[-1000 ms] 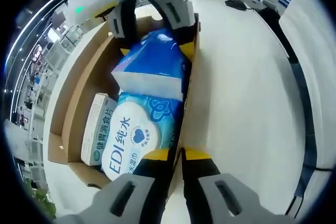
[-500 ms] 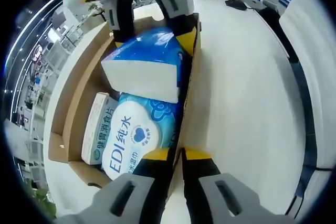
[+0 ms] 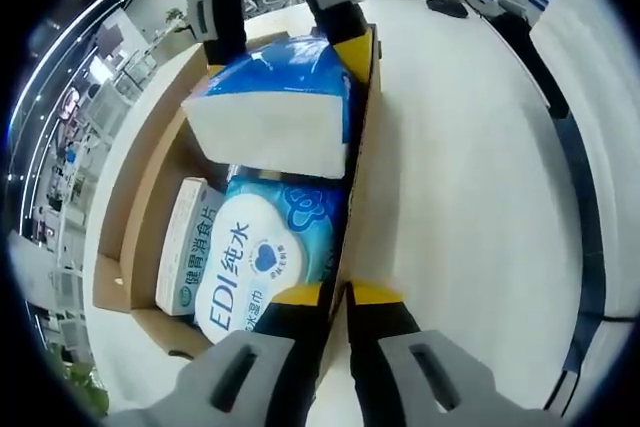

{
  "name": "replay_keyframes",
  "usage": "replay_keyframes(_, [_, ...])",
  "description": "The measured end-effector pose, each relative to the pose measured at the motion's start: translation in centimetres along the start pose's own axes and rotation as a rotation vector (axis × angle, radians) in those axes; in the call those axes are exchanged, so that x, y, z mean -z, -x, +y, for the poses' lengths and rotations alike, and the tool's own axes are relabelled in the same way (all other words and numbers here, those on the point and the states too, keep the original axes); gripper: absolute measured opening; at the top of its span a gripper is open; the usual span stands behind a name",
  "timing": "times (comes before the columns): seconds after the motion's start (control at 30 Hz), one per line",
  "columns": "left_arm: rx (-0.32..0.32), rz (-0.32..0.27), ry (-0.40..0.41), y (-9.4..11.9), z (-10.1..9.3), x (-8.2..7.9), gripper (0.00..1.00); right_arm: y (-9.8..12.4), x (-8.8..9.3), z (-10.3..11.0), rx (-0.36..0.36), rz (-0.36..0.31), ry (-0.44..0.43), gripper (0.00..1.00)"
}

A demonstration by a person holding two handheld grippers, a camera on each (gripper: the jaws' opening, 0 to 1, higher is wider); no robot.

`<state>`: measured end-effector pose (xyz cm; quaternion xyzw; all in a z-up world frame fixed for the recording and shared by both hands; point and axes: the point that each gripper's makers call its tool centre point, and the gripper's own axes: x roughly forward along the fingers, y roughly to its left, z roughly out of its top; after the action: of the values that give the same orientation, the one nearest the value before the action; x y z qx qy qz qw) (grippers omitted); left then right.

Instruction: Operate the shoe box by opening the lid, removing the specified soft item, and placing it in the target area until the item is outside and the box remains undamaged.

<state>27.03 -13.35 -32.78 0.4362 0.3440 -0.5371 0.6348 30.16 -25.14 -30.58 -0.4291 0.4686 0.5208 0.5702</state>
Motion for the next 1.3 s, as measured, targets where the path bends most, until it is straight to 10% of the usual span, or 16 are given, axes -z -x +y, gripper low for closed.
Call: replay_keyframes(1.3, [0.005,-0.009,-0.004,0.0,0.0,0.0,0.07,4.1,0.4,0.4,0.007,0.042,-0.016,0.63])
